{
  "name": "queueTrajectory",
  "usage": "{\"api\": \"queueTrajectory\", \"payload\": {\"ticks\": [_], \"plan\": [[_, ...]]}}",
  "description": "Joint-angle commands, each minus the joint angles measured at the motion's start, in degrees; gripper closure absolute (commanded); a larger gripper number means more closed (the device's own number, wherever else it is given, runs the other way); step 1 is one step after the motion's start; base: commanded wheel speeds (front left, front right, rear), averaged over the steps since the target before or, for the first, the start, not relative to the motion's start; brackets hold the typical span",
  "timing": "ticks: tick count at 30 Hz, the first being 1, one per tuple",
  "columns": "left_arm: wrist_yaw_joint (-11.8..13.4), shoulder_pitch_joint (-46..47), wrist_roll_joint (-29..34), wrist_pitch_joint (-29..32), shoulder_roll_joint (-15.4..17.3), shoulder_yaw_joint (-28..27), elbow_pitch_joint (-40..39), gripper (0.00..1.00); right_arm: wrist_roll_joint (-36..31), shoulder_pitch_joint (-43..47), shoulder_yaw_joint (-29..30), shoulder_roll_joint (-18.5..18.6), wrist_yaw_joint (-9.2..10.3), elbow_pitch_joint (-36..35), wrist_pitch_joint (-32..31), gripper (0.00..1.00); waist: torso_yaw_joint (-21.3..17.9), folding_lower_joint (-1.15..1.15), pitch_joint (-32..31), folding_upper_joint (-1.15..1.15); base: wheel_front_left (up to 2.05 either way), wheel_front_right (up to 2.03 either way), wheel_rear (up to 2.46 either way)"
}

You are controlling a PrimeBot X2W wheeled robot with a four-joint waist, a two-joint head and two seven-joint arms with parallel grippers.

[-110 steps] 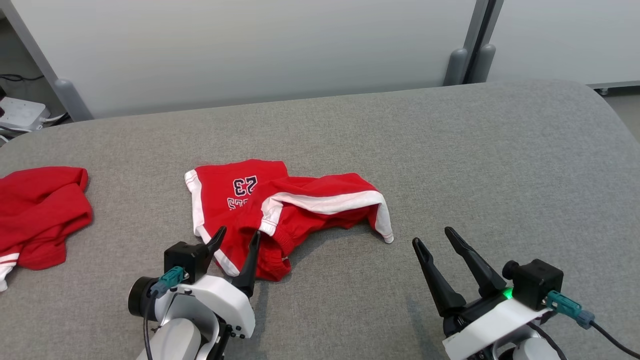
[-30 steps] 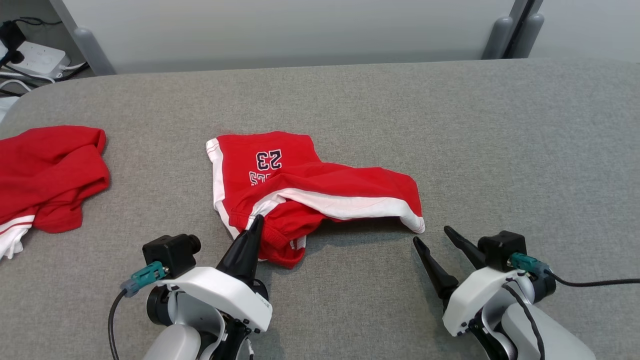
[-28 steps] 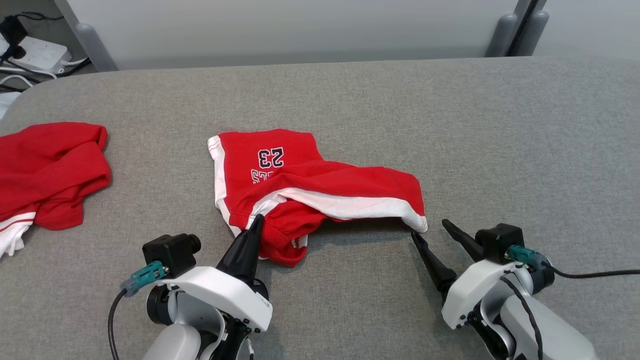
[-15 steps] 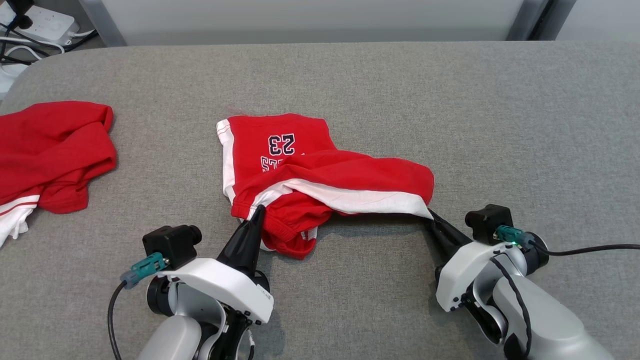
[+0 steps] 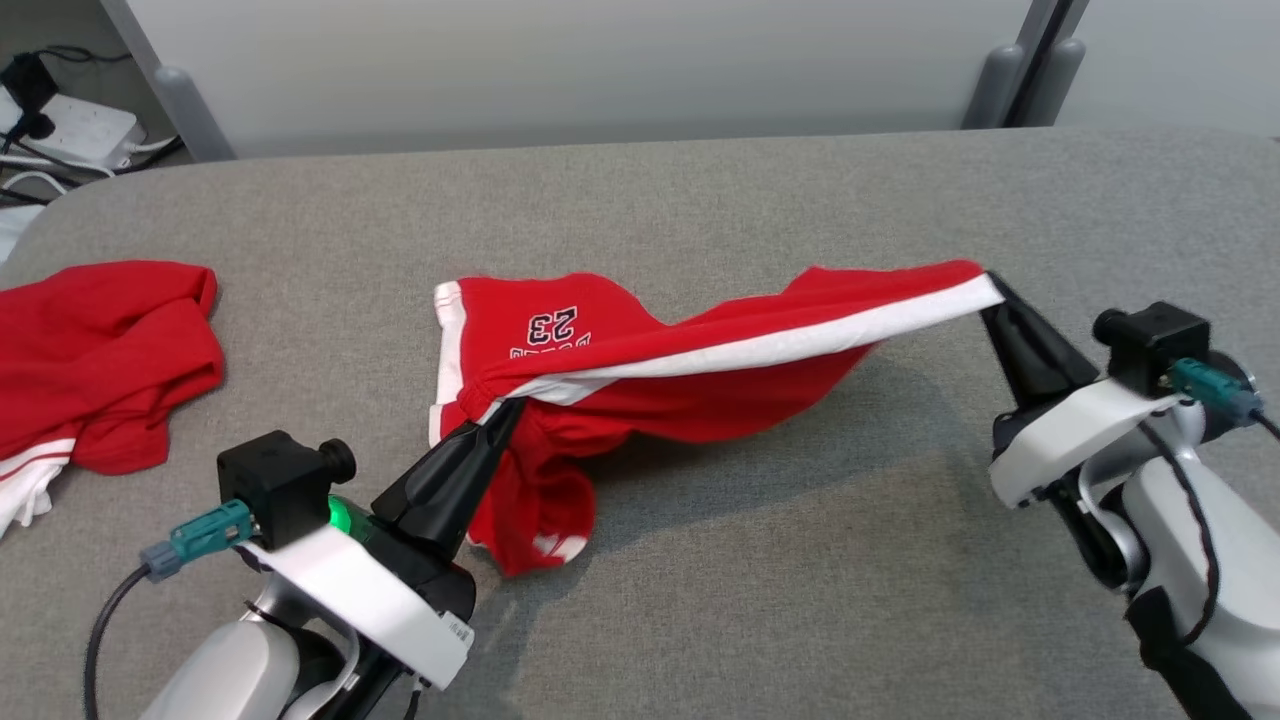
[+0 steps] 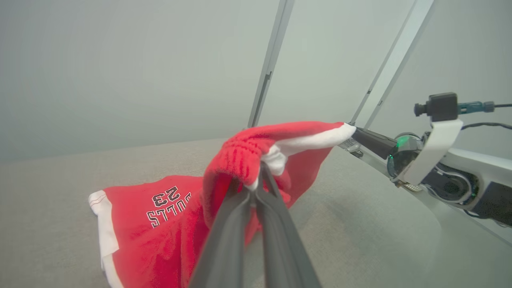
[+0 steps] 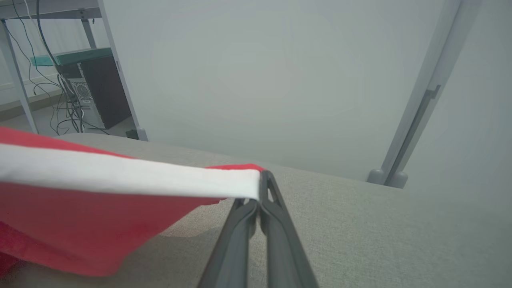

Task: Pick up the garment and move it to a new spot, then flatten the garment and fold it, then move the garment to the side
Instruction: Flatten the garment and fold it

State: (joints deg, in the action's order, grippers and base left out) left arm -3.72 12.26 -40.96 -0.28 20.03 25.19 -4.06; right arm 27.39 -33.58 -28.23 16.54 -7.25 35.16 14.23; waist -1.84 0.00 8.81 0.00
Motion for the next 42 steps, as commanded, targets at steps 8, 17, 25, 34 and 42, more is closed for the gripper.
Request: {"api": "queueTrajectory", "payload": {"ticks": [8,17,25,34,42], "plan": [[-3.6,4.0,-8.7,4.7,12.4,-3.2,-15.7,1.00,-3.2,-2.2,5.6,7.0,-0.24,-12.6,0.8,1.00,-2.1,0.00,-5.8,0.00,0.00,0.00,0.00],[-3.7,11.8,-23.0,6.9,17.5,-10.6,-29.2,1.00,-5.7,-1.1,16.6,14.2,-0.24,-32.9,-7.2,1.00,-2.9,0.00,-9.7,0.00,0.00,0.00,0.00],[-3.7,22.3,-22.1,12.5,15.4,-1.0,-11.0,1.00,-0.9,-6.2,7.7,11.5,-0.24,-26.7,-18.9,1.00,-3.5,0.00,-7.5,0.00,0.00,0.00,0.00],[-3.8,50.0,-8.3,-9.7,7.7,13.5,18.9,1.00,-5.9,-38.0,-3.8,4.8,-0.24,4.3,-4.6,1.00,-4.9,0.00,-4.4,0.00,0.00,0.00,0.00],[-3.8,48.6,-13.8,-14.6,9.7,33.5,22.2,1.00,-5.9,-33.3,-13.5,3.5,-0.24,16.2,-4.3,1.00,-4.9,0.00,-0.6,0.00,0.00,0.00,0.00]]}}
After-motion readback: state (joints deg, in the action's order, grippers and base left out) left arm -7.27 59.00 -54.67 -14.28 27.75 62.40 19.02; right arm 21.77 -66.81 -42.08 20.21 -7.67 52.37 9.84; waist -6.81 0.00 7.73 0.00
